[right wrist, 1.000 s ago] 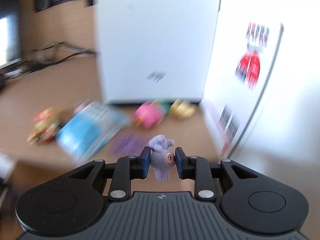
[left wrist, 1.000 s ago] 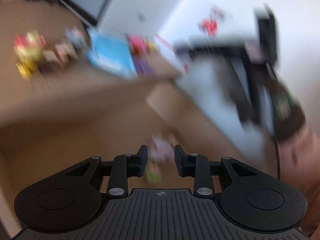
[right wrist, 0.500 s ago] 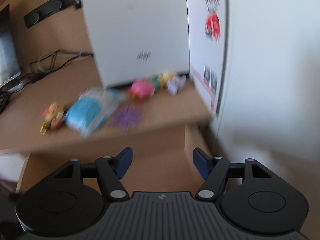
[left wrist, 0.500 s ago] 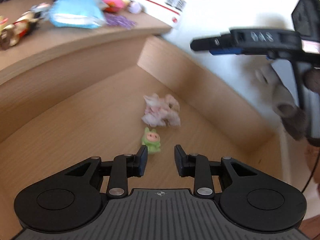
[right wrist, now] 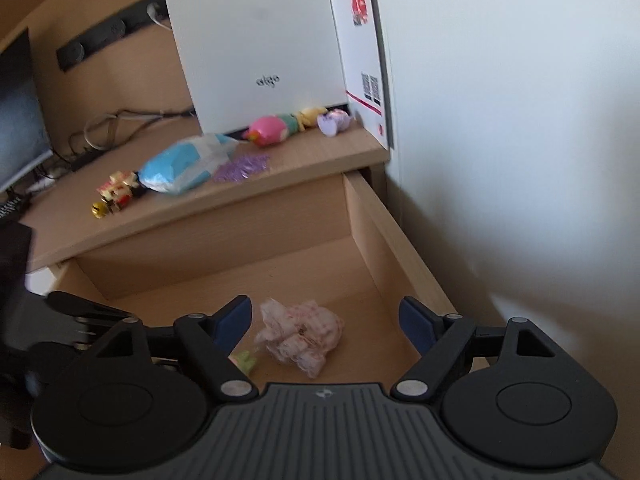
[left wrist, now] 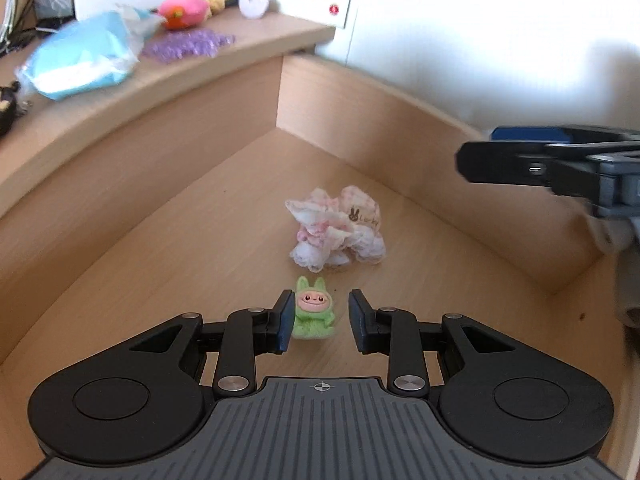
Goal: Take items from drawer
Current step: 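Place the purple plush on the desktop with the right tool while the left tool grasps the green figure, then grasp the white-pink tissue bundle with the right tool while the left tool lifts the green figure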
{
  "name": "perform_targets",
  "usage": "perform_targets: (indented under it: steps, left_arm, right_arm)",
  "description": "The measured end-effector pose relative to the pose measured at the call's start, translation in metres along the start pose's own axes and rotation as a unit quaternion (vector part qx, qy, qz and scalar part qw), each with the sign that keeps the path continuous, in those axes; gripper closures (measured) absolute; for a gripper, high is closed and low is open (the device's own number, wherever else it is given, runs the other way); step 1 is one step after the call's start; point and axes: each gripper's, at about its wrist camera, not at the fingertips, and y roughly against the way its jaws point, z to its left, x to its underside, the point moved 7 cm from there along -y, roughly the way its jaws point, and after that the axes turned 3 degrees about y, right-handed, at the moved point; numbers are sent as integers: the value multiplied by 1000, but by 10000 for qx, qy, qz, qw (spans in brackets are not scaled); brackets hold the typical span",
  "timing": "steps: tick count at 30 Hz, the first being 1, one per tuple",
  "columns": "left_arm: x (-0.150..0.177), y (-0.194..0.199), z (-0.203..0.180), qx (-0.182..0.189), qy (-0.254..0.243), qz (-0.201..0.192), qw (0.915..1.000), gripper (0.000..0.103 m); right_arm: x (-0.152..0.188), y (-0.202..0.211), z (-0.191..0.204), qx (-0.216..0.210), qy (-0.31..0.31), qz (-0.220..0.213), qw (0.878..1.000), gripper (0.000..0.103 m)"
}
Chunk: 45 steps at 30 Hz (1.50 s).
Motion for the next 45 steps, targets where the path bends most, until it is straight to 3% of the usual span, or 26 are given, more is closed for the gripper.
perform_targets:
  steps: [3, 10, 15, 19, 22, 28, 32, 33, 34, 35, 37, 40, 45]
  left_arm:
    - [2, -13, 1, -94, 54, 186, 9998, 69]
    - [4, -25, 5, -215, 91, 208, 9995, 72]
    - [12, -10, 3, 322, 444, 386, 9978, 72]
    - [27, 32, 2, 425, 375, -46, 9984, 72]
    - [41, 55, 9, 564, 625, -247, 9961, 72]
    - [52, 55, 14, 711, 843, -288, 9935, 72]
    - [51, 57, 15, 887, 936, -423, 9907, 72]
    - [51, 57, 16, 903, 972, -446, 9902, 72]
    - [51, 58, 17, 917, 996, -466, 9897, 72]
    - [50, 58, 17, 939, 1011, -480, 9893, 72]
    - [50, 58, 17, 972, 1025, -509, 9887, 72]
    - [49, 57, 17, 954, 1051, -532, 9884, 72]
    - [43, 65, 23, 965, 1125, -702, 9865, 72]
  right_arm:
    - [2, 1, 4, -17, 107, -67, 9999, 18]
    - [3, 5, 12, -7, 358, -207, 9991, 17]
    - [5, 1, 9, 20, 291, -55, 9996, 13]
    - [7, -9, 11, 92, 388, 245, 9989, 13]
    - [9, -18, 15, 159, 491, 498, 9974, 13]
    - [11, -65, 46, -105, 912, 1334, 9868, 13]
    - [10, -109, 50, 148, 873, 1853, 9787, 14]
    - [9, -119, 49, 248, 878, 1917, 9772, 16]
    - [9, -127, 49, 297, 886, 1991, 9755, 26]
    - [10, -133, 48, 309, 890, 2095, 9733, 48]
    - [16, -142, 49, 338, 913, 2322, 9678, 65]
    - [20, -130, 60, 234, 1166, 2268, 9667, 76]
    - [20, -62, 88, -545, 1312, 2030, 9688, 77]
